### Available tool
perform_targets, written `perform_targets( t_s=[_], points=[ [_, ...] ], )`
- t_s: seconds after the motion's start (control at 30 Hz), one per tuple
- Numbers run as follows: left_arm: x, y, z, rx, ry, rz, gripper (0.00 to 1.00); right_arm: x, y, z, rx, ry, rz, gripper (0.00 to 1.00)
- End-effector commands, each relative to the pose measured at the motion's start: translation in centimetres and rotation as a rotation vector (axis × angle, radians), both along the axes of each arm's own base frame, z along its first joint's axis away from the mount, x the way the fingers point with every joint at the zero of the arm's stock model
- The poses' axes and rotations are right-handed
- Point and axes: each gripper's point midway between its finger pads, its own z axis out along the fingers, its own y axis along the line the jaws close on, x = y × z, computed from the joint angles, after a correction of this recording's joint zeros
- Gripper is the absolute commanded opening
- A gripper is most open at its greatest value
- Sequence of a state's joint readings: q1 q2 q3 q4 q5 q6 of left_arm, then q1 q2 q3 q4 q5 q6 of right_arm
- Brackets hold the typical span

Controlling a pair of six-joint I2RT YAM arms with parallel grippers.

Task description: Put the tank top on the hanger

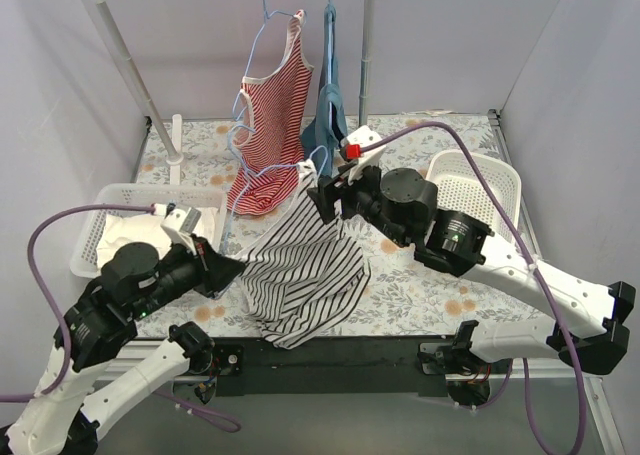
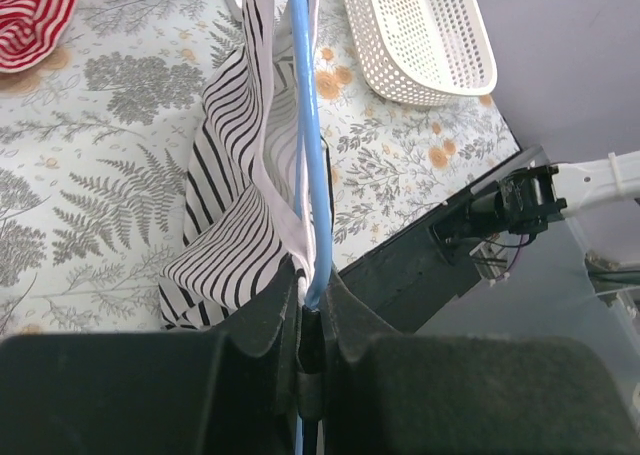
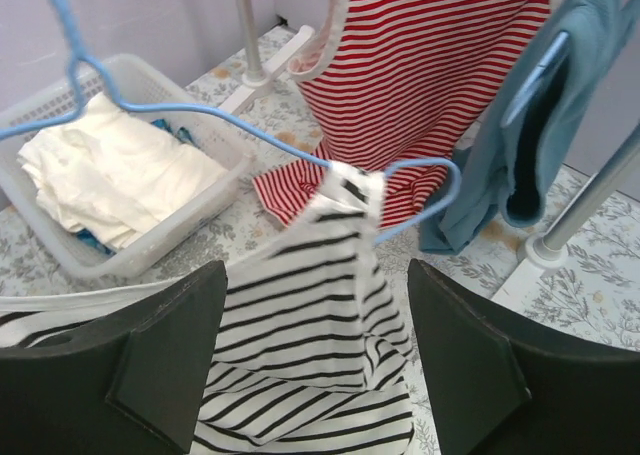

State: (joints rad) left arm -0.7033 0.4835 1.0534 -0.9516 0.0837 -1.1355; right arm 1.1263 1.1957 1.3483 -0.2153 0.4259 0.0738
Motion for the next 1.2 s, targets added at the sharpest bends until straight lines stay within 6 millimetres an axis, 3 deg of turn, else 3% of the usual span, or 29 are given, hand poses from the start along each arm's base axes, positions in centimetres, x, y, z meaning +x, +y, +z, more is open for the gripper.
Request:
perform_targets(
  t_s=[0.0, 0.27, 0.53, 0.63, 0.73, 0.87, 0.97, 1.0, 1.17],
  points=[
    [-0.1, 3.4, 0.9, -0.038, 0.007, 0.182, 0.0, 1.1, -2.2, 1.2, 0.085, -0.032, -0.128, 0.82],
    [0.4, 8.0, 1.1, 0.019, 0.039, 0.427, 0.0, 1.3, -2.1, -0.8, 0.062, -0.003, -0.141, 0.82],
    [2.4, 12.2, 3.7, 0.125, 0.009, 0.683, 0.0, 0.5, -0.3, -4.0, 0.031, 0.068, -0.067, 0.82],
    [3.2, 12.6, 5.5, 0.139, -0.021, 0.72, 0.0, 0.1, 0.6, -5.3, 0.013, 0.093, -0.023, 0.82],
    [4.3, 13.3, 8.6, 0.165, -0.084, 0.767, 0.0, -0.7, 1.7, -6.2, 0.004, 0.122, 0.044, 0.82],
    [6.4, 12.7, 13.3, 0.185, -0.182, 0.782, 0.0, -1.2, 2.8, -7.8, -0.012, 0.167, 0.084, 0.82],
    [8.0, 12.6, 17.3, 0.207, -0.264, 0.81, 0.0, -1.4, 3.0, -8.0, -0.014, 0.176, 0.095, 0.82],
    [7.9, 12.9, 19.5, 0.195, -0.312, 0.815, 0.0, -1.5, 3.1, -8.0, -0.013, 0.178, 0.1, 0.82],
    [10.4, 12.0, 23.8, 0.226, -0.402, 0.848, 0.0, -1.5, 2.8, -8.0, -0.013, 0.176, 0.098, 0.82]
  ],
)
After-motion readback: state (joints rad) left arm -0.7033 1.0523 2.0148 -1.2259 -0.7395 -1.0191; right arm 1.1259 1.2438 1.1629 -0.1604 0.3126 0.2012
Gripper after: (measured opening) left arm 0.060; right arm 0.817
